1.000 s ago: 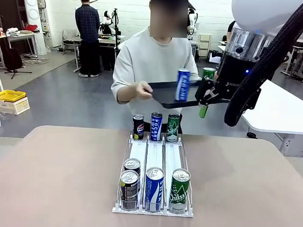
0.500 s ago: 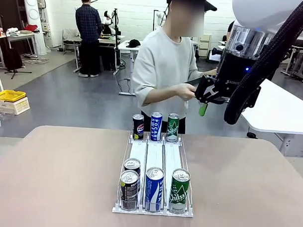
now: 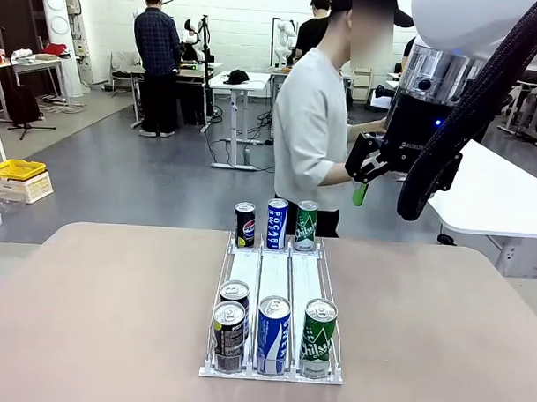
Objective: Retrieve and hand over the desired beverage to the person.
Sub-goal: Place the picked can on the Handle tray extended by the person.
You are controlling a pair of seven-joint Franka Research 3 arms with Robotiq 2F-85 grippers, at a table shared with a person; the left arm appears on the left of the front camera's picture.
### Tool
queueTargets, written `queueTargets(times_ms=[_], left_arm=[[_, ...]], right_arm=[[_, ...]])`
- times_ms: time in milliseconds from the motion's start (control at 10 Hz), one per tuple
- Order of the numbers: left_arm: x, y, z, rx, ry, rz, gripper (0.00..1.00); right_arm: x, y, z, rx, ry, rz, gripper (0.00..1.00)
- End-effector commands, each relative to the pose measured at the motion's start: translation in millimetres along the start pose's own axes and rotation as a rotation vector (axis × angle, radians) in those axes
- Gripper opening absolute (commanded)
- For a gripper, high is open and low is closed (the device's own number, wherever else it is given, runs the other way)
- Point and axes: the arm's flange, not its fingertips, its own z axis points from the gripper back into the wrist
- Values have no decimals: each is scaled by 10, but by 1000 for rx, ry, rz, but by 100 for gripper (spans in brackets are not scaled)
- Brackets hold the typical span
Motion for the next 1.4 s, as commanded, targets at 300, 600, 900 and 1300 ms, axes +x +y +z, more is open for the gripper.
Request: queueTargets(times_ms=[300,600,900,1300], left_arm=[[-4,5,13,-15,-13,-23,100],[-4,5,13,-15,-13,-23,100],[-4,5,13,-15,-13,-23,100],[-4,5,13,-15,-13,-23,100]], right_arm=[[0,0,0,0,0,0,100],[-178,-586,544,136,-104,258,100],[-288,-1406,822,451,-179,493,100],[-799,-2345,738,609,-411,503,100]])
